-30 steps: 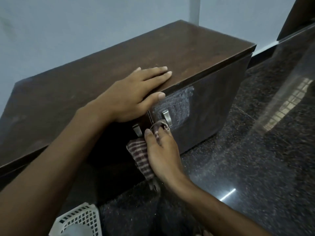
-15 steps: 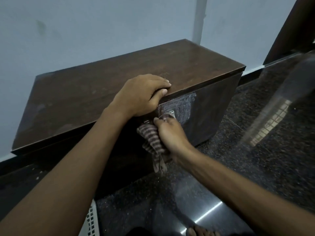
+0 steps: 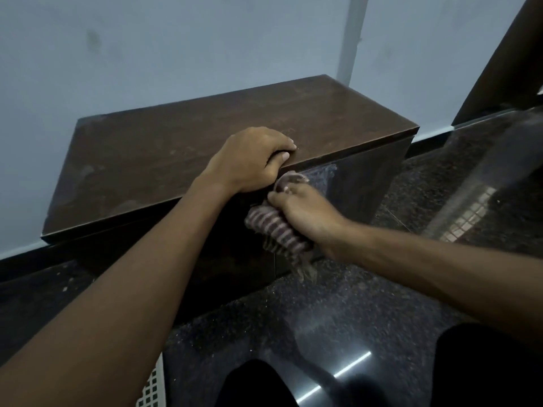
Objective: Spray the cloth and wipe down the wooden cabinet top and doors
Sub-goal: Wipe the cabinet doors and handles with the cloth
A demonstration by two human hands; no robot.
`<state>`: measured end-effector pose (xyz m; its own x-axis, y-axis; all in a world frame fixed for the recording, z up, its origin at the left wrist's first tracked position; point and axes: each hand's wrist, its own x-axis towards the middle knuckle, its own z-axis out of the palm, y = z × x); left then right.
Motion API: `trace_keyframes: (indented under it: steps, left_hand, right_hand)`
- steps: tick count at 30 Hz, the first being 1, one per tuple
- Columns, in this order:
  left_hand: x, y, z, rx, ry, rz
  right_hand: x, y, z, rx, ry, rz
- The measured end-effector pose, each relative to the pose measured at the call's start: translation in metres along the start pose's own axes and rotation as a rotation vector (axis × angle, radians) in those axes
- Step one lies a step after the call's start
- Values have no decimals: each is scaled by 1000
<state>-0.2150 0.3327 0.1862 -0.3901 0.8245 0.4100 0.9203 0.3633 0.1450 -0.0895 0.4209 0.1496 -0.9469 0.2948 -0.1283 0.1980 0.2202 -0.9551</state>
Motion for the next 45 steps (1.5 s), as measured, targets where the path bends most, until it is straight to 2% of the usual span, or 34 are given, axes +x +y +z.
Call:
trace_keyframes:
  steps: [4,7,11,14,16,18,20,23,27,29,32,34,36,39,43,45]
  left_hand:
    - [-1,6,-6,19,13,-5]
    - [-3,9,-6,41,28,10]
    - [-3,11,-4,95,55,23]
    - [-1,12,-1,88,70,25]
    - [1,11,1,81,81,25]
    - [2,10,2,76,98,20]
    - [4,9,4,85,106,23]
    - [5,8,5,96,116,48]
    - [6,7,5,96,94,61]
    - [7,7,5,94,92,60]
    - [7,7,6,109,105,68]
    - [7,8,6,113,107,67]
    - [7,8,5,123,100,63]
    - [7,8,5,114,101,56]
    - [7,8,5,113,98,69]
    - [7,7,5,109,95,70]
  right_hand:
    - [-7,49,30,-404,164,-224]
    - [-12,74,38,-547,254,-331]
    - [-15,90,25,-576,294,-438]
    - [-22,84,4,-479,423,-551]
    - [-18,77,-13,-549,530,-621]
    - [-6,75,-23,-692,537,-708]
    - [7,81,-23,-843,435,-773]
    - [15,104,-23,-991,371,-732]
    - [19,120,-50,-824,518,-492]
    - [22,121,-61,-721,534,-447]
    - [22,111,-53,-579,477,-545]
    - [19,102,-37,-639,380,-692]
    - [18,100,-22,-768,352,-783]
    - [23,102,-24,-845,424,-765]
    - [32,104,-53,-697,608,-606]
    - [34,102,-55,-607,636,-557]
